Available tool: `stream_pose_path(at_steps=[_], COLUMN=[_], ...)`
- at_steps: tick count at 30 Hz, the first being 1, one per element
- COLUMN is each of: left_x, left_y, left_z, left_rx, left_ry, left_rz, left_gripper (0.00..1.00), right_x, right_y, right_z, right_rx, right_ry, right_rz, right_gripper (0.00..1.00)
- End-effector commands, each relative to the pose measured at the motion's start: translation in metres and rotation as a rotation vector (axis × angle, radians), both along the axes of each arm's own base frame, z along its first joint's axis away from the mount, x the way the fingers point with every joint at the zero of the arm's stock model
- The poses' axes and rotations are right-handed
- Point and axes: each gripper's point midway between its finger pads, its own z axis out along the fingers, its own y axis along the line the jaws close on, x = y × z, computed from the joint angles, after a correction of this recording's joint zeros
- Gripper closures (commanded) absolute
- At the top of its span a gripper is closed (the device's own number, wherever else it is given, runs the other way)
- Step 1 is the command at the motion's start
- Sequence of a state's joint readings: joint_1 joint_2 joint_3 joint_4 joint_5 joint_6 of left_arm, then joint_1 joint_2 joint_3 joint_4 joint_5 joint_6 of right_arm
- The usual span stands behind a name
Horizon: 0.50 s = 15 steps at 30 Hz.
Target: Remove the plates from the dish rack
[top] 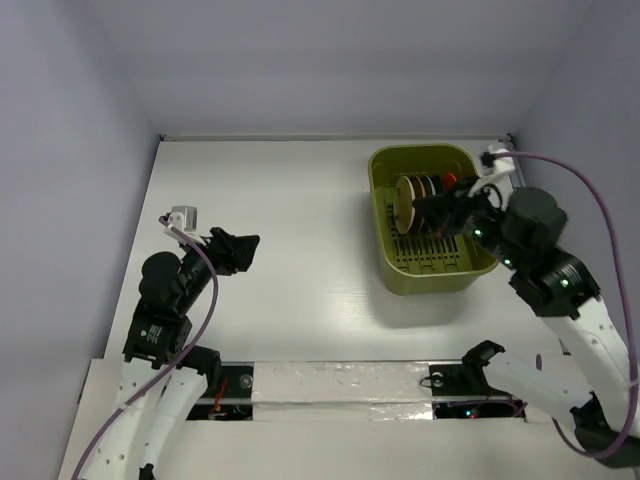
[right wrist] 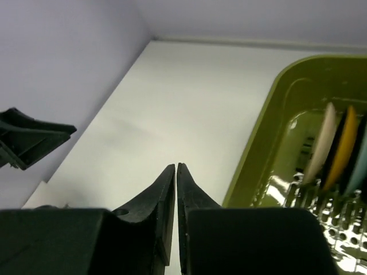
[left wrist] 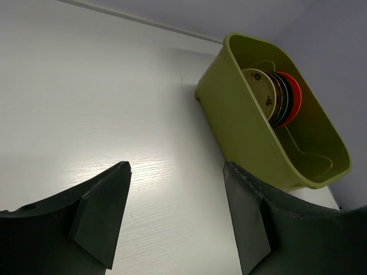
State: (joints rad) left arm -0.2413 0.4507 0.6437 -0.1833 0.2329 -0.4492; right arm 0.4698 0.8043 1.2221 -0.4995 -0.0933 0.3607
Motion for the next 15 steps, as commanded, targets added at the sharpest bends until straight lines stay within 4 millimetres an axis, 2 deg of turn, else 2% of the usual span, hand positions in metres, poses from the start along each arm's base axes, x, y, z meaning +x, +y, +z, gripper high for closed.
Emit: stream_pose_path(at_steps=[1, 2, 7, 9, 10, 11, 13, 14, 15], left_x=[0.002, 0.001, -0.002, -0.004, -0.004, -0.004, -0.005, -0.006, -0.006], left_y=[-0.005, -0.006, -0.008, -0.009, -0.008, -0.008, -0.008, -0.008, -0.007], left_z=[0.007, 0.006, 0.008, 0.008, 0.009, 0.009, 0.009, 0.01, 0.011], left_rx=[0.0, -0.003, -0.023, -0.03, -0.03, -0.029, -0.03, -0.031, -0.033], left_ry=[-0.04, -0.041, -0.049, -0.058, -0.061, -0.064, -0.067, -0.072, -0.074], left_rz=[-0.027, -0.034, -0.047, -0.052, -0.048, -0.046, -0.046, -0.048, -0.045], left_gripper=[0.38, 0.38, 0.38, 0.39, 0.4, 0.47, 0.56, 0.72, 0.82], right_x=[0.025, 0.032, 0.042, 0.049, 0.053, 0.056, 0.065, 0.068, 0.073], right_y=[0.007, 0.012, 0.011, 0.009, 0.006, 0.003, 0.0, -0.002, -0.002], right_z=[0.003, -0.004, 0.0, -0.006, -0.004, -0.007, -0.019, -0.019, -0.029], right_rx=[-0.041, -0.067, -0.09, -0.134, -0.145, -0.164, -0.224, -0.234, -0.272], right_ry=[0.017, 0.037, 0.03, 0.045, 0.043, 0.05, 0.081, 0.086, 0.109], right_rz=[-0.149, -0.158, -0.193, -0.216, -0.244, -0.262, -0.3, -0.32, -0.334], right_gripper=[0.88, 0.86, 0.49, 0.4, 0.4, 0.42, 0.78, 0.92, 1.0])
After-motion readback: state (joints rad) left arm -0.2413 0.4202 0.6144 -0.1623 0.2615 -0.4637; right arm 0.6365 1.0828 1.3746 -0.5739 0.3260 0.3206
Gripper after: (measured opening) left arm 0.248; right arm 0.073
